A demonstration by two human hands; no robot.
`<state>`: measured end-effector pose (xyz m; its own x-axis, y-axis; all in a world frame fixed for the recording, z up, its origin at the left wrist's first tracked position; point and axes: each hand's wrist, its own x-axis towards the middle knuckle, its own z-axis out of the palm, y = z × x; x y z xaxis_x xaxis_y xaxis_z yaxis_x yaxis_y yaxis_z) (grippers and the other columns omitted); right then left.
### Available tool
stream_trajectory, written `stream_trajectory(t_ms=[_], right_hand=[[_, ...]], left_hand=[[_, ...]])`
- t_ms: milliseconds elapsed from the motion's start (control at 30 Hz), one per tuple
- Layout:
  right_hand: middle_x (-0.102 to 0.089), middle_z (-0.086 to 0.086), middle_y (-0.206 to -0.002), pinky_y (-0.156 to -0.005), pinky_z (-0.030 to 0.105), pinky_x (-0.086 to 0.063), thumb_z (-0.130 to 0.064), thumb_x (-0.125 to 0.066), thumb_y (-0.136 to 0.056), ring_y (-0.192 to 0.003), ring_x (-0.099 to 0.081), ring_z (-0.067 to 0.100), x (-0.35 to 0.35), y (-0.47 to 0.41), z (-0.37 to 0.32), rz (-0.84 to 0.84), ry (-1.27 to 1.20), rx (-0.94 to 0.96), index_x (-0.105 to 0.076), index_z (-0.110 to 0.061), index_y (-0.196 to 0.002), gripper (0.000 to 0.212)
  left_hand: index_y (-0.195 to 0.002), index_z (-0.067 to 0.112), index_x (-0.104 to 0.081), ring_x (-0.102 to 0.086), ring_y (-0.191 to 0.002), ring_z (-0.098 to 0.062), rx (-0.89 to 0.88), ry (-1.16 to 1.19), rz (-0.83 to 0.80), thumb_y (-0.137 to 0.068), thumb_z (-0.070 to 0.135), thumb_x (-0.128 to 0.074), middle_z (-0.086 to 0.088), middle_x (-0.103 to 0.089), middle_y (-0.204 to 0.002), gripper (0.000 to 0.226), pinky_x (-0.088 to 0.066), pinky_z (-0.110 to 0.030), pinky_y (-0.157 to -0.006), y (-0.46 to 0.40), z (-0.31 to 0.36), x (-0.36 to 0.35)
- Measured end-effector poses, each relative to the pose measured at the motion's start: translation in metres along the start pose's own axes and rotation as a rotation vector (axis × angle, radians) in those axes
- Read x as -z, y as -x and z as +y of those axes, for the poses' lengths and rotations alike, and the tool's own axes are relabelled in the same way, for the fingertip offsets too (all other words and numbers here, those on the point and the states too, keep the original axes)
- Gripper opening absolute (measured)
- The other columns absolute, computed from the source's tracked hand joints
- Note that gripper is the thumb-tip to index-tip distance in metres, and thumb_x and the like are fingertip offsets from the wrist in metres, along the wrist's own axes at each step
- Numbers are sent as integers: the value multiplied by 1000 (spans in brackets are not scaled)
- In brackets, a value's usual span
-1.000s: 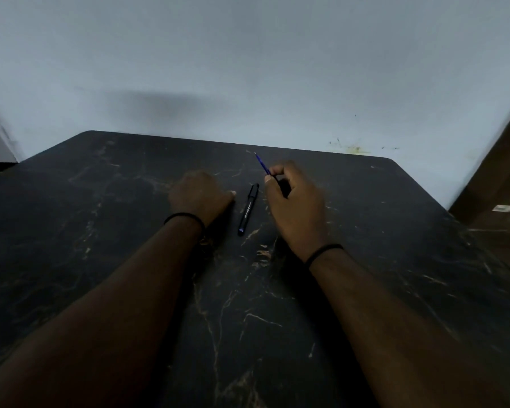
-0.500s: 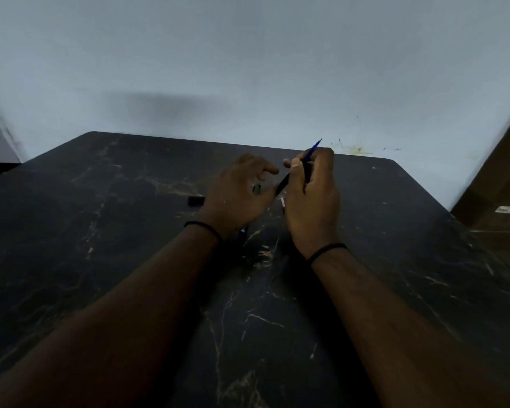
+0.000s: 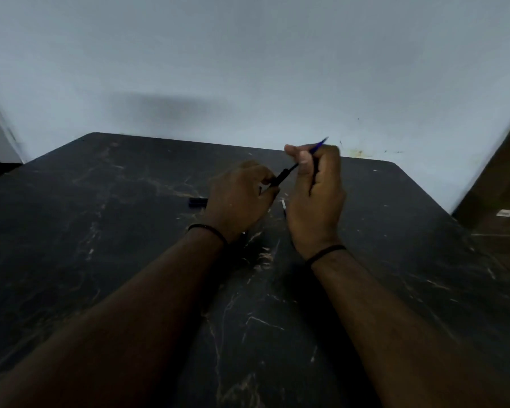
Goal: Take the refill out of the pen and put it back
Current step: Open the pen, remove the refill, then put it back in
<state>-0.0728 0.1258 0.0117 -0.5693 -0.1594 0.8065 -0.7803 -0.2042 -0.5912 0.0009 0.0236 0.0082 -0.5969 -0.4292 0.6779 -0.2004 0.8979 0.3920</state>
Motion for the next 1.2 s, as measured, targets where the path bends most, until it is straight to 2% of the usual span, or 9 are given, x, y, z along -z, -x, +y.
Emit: stream_trajectory(t_ms=[133,233,333,400,467,600,733,1033,1200], right_hand=[[-62,-9,-79,-67,18,-48,-22,-36,-105,-69,-61,3,4,-15,-7,149,-180,28,-46,-16,-103,12],[-59,-2,-75,-60,25,-47,-25,-41,-104,-64,-58,14,13,-20,3,147,-51,-5,-52,-15,-103,15],[-65,2,-85,-62,16,-38,-28,-53,-101,-71,-55,13,23,-22,29,63,252,-98,-62,-11,-101,19],[-68,3,-91,-66,22,-36,-34,-56,-99,-76,-56,14,30,-24,46,-36,444,-237,-67,-14,-102,23],[-69,3,-88,-69,24,-38,-39,-56,-98,-80,-62,21,37,-24,60,-158,568,-373,-69,-17,-101,27],[-65,5,-75,-67,29,-41,-41,-56,-95,-80,-65,30,44,-24,71,-311,698,-475,-70,-17,-90,28],[-72,7,-79,-68,29,-42,-39,-58,-93,-79,-67,28,44,-26,71,-357,754,-501,-72,-19,-97,25],[-69,13,-107,-81,33,-47,-34,-54,-96,-100,-64,34,35,-26,68,-420,818,-464,-69,-14,-105,27],[-69,12,-97,-79,32,-47,-38,-58,-93,-92,-64,31,35,-29,71,-429,787,-465,-66,-10,-94,29]], left_hand=[[-88,20,-71,-58,-77,-15,103,-34,82,-84,31,-72,2,-66,-90,12,-41,-27,-64,0,-8,2],[-82,20,-69,-53,-72,-12,173,-13,137,-85,31,-70,6,-60,-81,11,-33,-22,-58,-1,-14,4],[-78,21,-67,-55,-73,-11,183,0,127,-85,31,-70,4,-65,-82,13,-34,-23,-61,-2,-17,2],[-77,22,-65,-55,-72,-9,179,24,115,-85,30,-70,5,-64,-82,13,-33,-17,-58,-2,-17,1],[-79,22,-64,-52,-72,-6,176,36,107,-85,30,-71,8,-61,-82,12,-29,-8,-58,-2,-15,0],[-76,29,-56,-50,-70,-4,187,51,79,-86,31,-70,9,-58,-81,17,-29,-10,-57,-2,-13,-1],[-78,26,-59,-49,-67,0,196,56,62,-87,30,-70,8,-59,-83,14,-30,-11,-58,-1,-12,0],[-79,27,-60,-50,-66,2,224,47,42,-88,32,-69,9,-60,-83,14,-30,-10,-56,-1,-11,1],[-87,19,-67,-57,-74,-5,225,28,25,-89,32,-68,3,-66,-90,14,-47,-20,-64,-1,-13,0]])
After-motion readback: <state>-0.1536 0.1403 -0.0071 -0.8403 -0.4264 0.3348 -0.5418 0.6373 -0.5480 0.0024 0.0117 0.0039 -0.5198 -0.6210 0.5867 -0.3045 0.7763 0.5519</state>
